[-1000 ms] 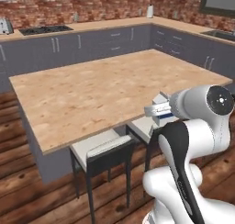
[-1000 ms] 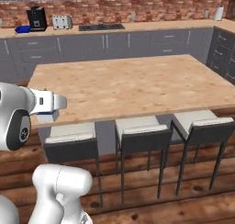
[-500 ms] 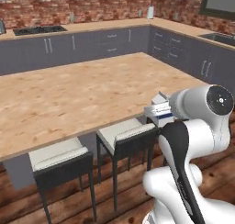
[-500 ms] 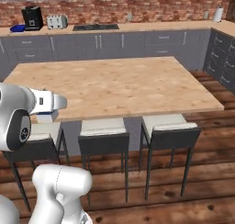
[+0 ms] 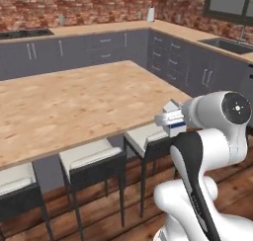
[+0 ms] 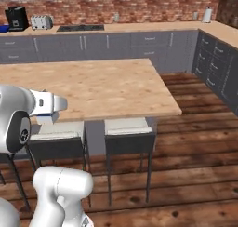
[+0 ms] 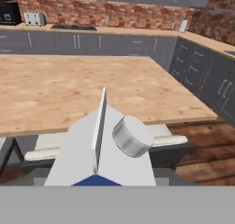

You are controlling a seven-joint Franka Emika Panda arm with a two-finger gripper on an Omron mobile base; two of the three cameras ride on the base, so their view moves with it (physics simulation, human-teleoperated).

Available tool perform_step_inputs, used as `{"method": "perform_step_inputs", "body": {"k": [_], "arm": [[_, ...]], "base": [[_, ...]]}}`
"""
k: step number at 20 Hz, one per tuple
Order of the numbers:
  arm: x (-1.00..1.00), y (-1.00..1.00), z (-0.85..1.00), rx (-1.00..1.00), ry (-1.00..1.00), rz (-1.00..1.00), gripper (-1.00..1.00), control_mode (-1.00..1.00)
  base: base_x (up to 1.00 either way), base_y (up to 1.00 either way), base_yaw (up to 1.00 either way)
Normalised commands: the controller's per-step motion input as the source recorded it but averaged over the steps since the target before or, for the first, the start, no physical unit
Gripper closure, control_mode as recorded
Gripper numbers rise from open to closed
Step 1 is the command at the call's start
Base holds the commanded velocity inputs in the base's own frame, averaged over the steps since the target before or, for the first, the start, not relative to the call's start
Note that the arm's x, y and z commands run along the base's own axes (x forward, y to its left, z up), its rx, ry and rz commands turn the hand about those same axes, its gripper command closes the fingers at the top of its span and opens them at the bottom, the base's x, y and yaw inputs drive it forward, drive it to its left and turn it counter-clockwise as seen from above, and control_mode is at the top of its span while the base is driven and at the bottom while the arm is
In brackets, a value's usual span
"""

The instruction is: Take out the milk from the fridge and place it on the tray on the counter. Then take the sugar cube near the tray and place it in the tray.

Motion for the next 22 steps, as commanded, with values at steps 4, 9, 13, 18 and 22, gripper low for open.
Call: {"method": "perform_step_inputs", "body": {"k": [4, 9, 13, 18, 22], "arm": [[0.00, 0.00, 0.00, 0.00, 0.00, 0.00, 1.00, 1.00], [0.00, 0.00, 0.00, 0.00, 0.00, 0.00, 1.00, 1.00], [0.00, 0.00, 0.00, 0.00, 0.00, 0.00, 1.00, 1.00], [0.00, 0.00, 0.00, 0.00, 0.00, 0.00, 1.00, 1.00], [0.00, 0.00, 0.00, 0.00, 0.00, 0.00, 1.00, 1.00]], "base": [[0.08, -1.00, 0.00], [0.16, -1.00, 0.03], [0.33, -1.00, 0.08], [0.56, -1.00, 0.09], [0.86, -1.00, 0.17]]}}
